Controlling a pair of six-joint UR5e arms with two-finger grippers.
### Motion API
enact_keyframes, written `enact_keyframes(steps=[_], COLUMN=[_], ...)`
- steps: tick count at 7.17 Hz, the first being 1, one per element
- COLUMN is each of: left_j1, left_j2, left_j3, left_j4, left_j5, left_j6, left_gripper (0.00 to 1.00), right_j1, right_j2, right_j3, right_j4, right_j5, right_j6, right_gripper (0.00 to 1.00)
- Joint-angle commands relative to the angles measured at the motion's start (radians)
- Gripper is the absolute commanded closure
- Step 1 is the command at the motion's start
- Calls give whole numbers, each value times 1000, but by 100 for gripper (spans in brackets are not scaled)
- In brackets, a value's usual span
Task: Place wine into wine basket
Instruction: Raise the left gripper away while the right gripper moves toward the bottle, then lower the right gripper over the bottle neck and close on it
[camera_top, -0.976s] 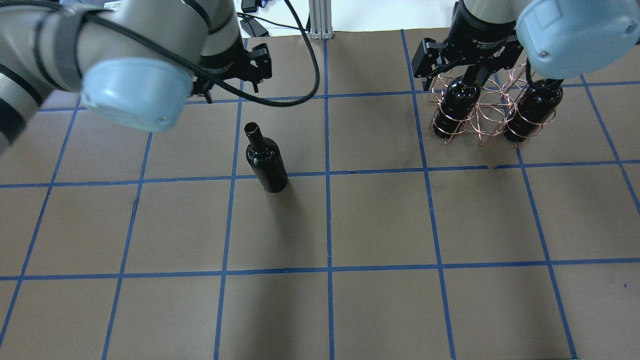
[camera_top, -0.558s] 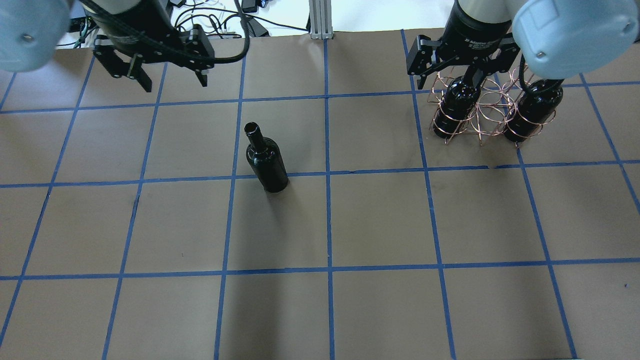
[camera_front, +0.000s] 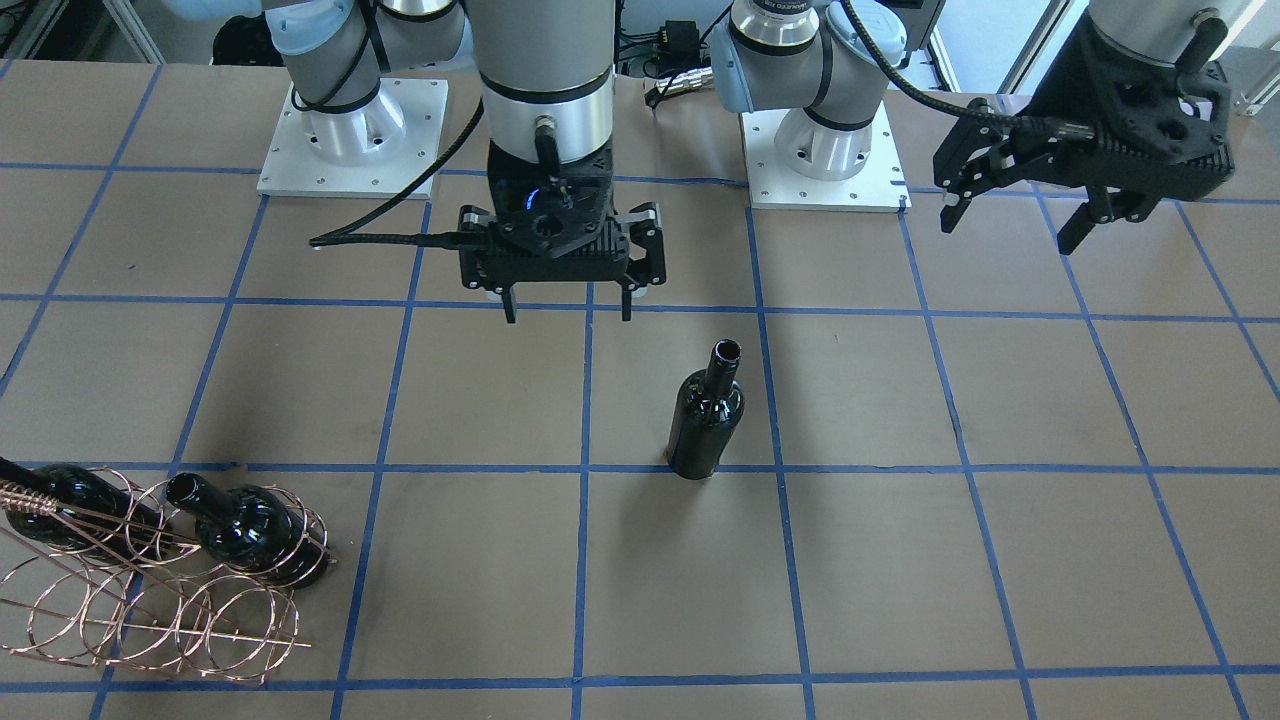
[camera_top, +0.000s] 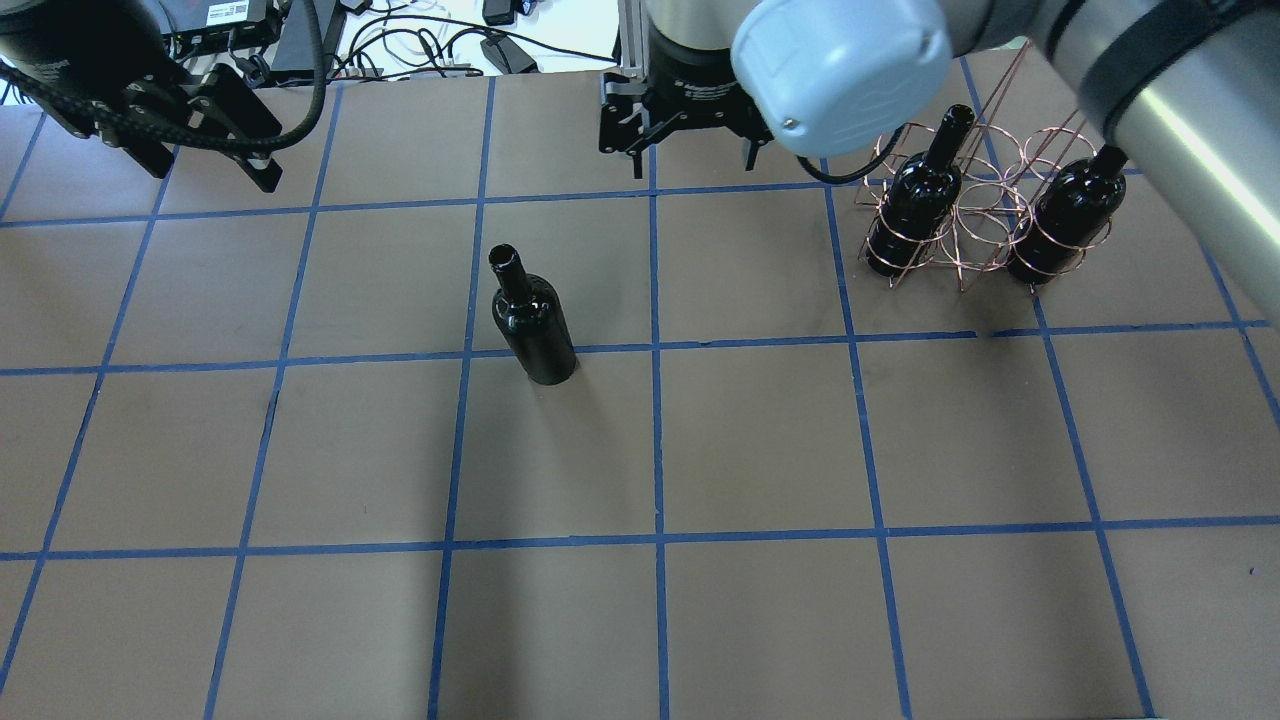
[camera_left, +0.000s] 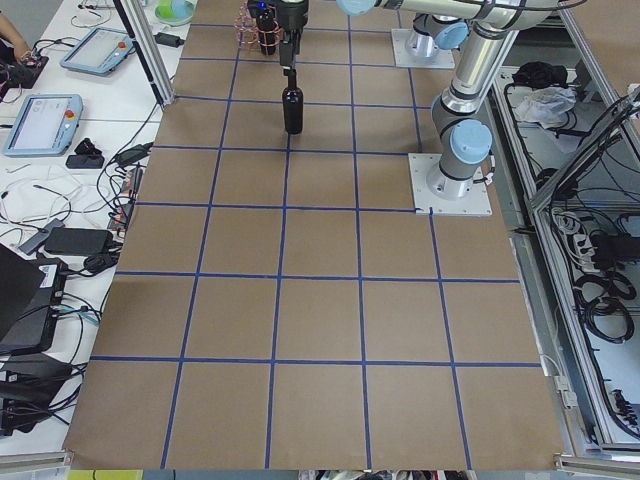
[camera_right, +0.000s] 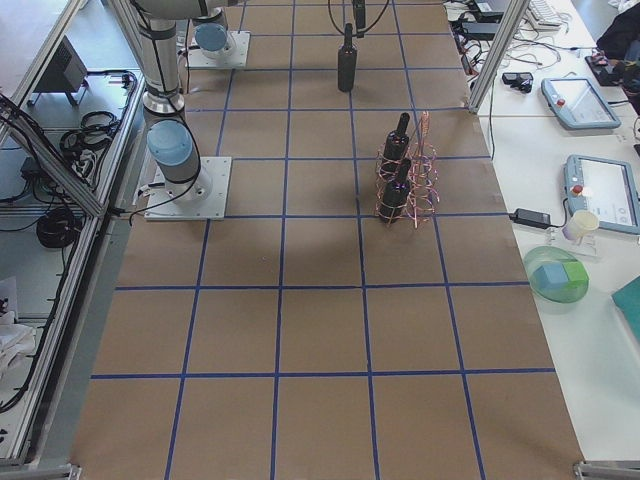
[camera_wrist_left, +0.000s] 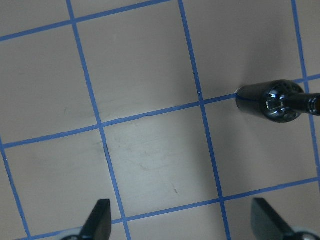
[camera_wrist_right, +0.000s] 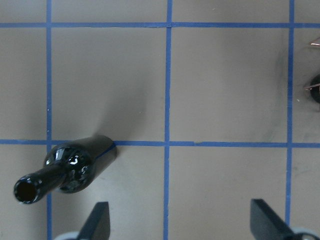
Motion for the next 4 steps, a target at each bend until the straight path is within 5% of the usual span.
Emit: enact_keyframes(steps=[1, 4], left_j1=[102, 159], left_j2=[8, 9], left_j3=[-1, -4], left_j4=[-19, -20], left_j5=[-5, -6], left_j6=[58, 87], left_gripper=[1, 0], right_j1=[63, 160], right_j2=[21, 131], right_j3=[-15, -77], right_j4=[7, -4], right_j5=[14, 8], right_j6=[133, 193], right_gripper=[0, 0])
